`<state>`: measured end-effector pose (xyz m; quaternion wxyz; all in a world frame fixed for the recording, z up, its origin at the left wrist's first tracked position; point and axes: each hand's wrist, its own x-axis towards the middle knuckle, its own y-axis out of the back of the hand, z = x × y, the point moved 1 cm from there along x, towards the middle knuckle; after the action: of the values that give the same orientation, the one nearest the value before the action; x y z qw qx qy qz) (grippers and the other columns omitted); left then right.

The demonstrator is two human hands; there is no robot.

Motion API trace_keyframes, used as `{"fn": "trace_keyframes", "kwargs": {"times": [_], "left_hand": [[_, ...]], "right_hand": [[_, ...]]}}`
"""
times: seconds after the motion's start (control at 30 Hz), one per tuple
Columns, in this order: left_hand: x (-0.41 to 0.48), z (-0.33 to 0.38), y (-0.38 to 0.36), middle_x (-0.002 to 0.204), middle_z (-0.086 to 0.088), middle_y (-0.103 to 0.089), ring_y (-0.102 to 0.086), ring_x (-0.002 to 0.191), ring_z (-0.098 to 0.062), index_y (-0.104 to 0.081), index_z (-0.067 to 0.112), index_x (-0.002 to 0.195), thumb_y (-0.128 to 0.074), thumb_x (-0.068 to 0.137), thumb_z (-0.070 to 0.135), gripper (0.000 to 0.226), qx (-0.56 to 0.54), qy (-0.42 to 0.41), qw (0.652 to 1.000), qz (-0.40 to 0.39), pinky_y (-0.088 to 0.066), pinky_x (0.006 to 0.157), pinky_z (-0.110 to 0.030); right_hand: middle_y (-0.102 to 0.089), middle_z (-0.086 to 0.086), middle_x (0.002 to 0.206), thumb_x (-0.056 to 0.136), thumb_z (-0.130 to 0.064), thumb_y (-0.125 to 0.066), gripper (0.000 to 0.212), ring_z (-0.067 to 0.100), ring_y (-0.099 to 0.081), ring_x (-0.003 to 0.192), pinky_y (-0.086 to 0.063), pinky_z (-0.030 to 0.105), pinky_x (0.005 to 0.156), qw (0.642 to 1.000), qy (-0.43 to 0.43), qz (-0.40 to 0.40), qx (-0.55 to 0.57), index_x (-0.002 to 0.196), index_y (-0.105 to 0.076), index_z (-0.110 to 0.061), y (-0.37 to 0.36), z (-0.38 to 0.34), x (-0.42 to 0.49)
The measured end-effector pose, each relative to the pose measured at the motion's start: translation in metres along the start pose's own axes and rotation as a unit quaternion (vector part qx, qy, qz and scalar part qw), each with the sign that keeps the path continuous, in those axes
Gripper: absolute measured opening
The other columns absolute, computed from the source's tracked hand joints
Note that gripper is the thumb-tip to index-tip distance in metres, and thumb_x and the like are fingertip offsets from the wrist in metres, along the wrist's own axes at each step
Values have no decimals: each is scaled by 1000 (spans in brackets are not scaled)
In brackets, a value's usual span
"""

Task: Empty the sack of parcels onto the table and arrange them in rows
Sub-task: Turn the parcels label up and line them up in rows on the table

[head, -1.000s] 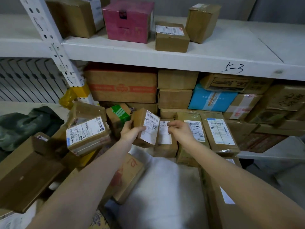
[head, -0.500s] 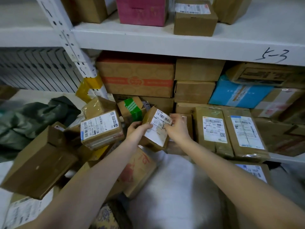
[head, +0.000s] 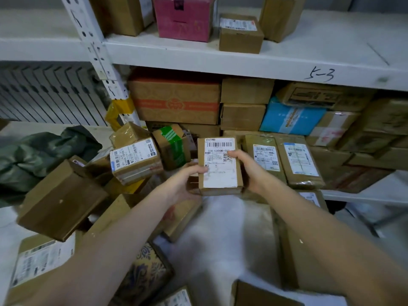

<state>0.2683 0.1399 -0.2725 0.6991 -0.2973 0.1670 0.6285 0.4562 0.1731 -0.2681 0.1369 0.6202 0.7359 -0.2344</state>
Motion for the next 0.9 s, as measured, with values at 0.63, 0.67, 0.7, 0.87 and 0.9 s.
{"fn": "trace_keyframes", "kwargs": {"times": [0.63, 0.67, 0.7, 0.87, 0.9], "left_hand": [[-62, -75, -38, 101, -11, -67, -62, 94, -25, -62, 12, 110, -75, 64, 39, 55, 95, 93, 989, 66, -51, 86, -34], [-65, -80, -37, 96, -11, -66, -61, 87, -24, -62, 11, 107, -71, 75, 36, 42, 85, 78, 990, 82, -51, 82, -32], [-67, -84, -36, 96, -9, -68, -62, 85, -23, -63, 11, 107, -70, 79, 34, 37, 75, 56, 989, 111, -52, 82, -32], [-87, -79, -29, 115, -5, -67, -62, 105, -28, -59, 20, 122, -71, 62, 54, 70, 128, -63, 965, 222, -48, 99, -41], [-90, -76, -27, 117, -4, -65, -61, 106, -28, -58, 20, 124, -69, 63, 56, 72, 139, -74, 961, 229, -48, 99, -42]], "right_hand": [[-49, -2, 140, 72, -34, -83, 80, 18, -49, 127, -42, 36, 107, 853, -5, -99, -513, 137, -38, -20, -3, 59, -166], [-40, -3, 147, 69, -43, -83, 97, 18, -43, 133, -38, 35, 109, 821, -23, -138, -554, 145, -27, -21, -9, 60, -178], [-34, -3, 150, 66, -50, -83, 108, 20, -38, 135, -37, 35, 109, 780, -61, -158, -602, 149, -18, -24, -14, 61, -189], [-35, 11, 135, 55, -49, -89, 118, 33, -52, 112, -50, 39, 83, 592, -77, -155, -787, 143, -12, -30, -38, 96, -231], [-40, 11, 127, 55, -45, -89, 112, 32, -54, 104, -50, 38, 79, 593, -47, -143, -791, 138, -17, -26, -39, 100, -233]]}}
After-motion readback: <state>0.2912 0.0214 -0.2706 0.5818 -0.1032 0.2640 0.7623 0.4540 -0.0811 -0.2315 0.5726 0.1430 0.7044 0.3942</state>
